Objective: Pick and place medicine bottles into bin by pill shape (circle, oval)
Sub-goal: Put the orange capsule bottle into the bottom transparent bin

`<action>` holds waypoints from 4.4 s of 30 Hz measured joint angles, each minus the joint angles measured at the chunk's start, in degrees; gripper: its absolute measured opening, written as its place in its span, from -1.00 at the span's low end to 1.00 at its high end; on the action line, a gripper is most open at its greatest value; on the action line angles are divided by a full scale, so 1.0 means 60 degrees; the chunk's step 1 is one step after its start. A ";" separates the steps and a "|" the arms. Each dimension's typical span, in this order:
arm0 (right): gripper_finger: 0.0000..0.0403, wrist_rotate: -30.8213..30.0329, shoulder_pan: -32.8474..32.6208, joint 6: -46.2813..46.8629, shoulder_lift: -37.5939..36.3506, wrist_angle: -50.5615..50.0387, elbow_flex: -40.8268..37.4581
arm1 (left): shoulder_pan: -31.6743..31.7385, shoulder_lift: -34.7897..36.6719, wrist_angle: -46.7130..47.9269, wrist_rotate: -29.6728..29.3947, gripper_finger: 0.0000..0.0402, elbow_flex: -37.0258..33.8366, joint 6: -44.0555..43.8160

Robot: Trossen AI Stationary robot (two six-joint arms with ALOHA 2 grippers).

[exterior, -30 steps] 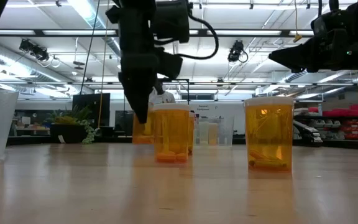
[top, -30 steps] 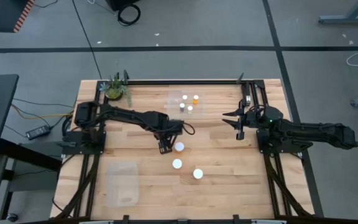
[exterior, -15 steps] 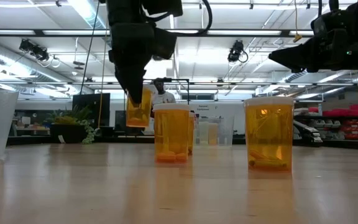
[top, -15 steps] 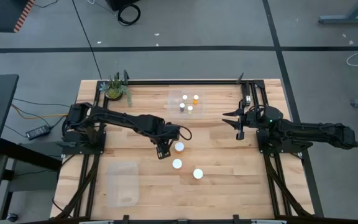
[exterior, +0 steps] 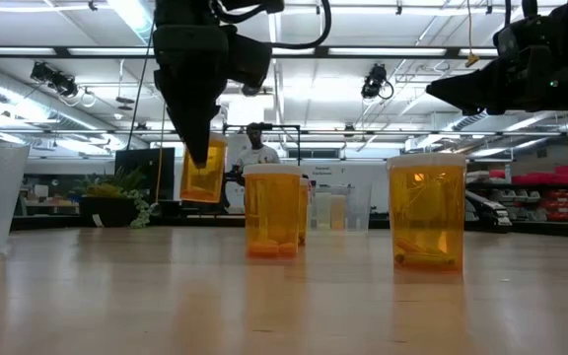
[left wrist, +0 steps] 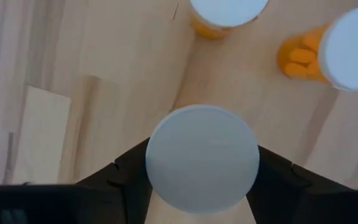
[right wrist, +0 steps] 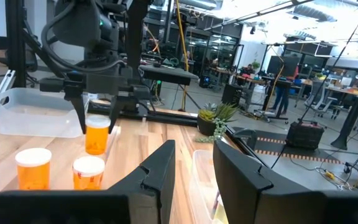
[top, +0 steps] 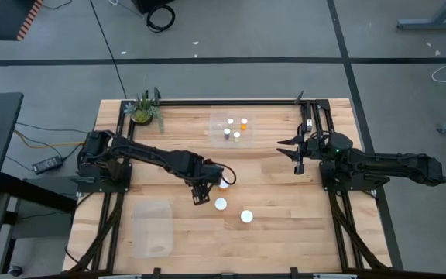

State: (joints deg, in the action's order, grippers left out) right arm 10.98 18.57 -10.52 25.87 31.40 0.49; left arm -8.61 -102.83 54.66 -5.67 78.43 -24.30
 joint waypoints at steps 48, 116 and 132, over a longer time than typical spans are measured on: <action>-0.43 0.0000 0.0000 0.0000 0.0000 0.0000 0.0000 | -0.2687 0.0288 0.0465 0.0263 0.14 -0.0011 -0.3829; -0.43 0.0000 0.0000 0.0000 0.0000 -0.0003 0.0000 | -0.7302 0.1308 0.0938 -0.0116 0.15 -0.2397 -1.3086; -0.43 0.0000 0.0000 0.0000 0.0001 -0.0003 0.0000 | -0.7400 0.1180 0.1263 -0.0110 0.44 -0.2397 -1.3382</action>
State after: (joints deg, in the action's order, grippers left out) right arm 10.98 18.57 -10.52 25.87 31.38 0.49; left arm -53.01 -95.74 62.24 -6.33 64.05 -104.59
